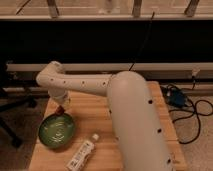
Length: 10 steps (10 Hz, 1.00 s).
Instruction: Place the pepper in the ceramic bowl
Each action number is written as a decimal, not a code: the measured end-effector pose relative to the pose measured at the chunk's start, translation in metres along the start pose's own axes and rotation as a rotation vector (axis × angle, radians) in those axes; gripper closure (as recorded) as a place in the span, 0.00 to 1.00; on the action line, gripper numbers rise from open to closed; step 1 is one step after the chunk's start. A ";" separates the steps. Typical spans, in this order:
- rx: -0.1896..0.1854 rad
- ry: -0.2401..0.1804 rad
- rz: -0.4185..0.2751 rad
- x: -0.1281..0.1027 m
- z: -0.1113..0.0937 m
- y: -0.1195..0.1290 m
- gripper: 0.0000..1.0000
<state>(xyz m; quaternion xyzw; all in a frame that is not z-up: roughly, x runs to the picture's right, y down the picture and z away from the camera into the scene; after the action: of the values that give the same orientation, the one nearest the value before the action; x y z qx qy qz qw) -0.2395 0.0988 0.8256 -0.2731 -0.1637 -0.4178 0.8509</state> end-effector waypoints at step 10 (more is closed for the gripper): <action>0.034 -0.102 -0.052 -0.040 -0.011 0.027 0.38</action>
<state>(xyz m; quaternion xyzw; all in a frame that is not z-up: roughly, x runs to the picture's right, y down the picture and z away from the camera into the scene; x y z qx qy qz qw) -0.2412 0.1311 0.7873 -0.2753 -0.2210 -0.4225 0.8348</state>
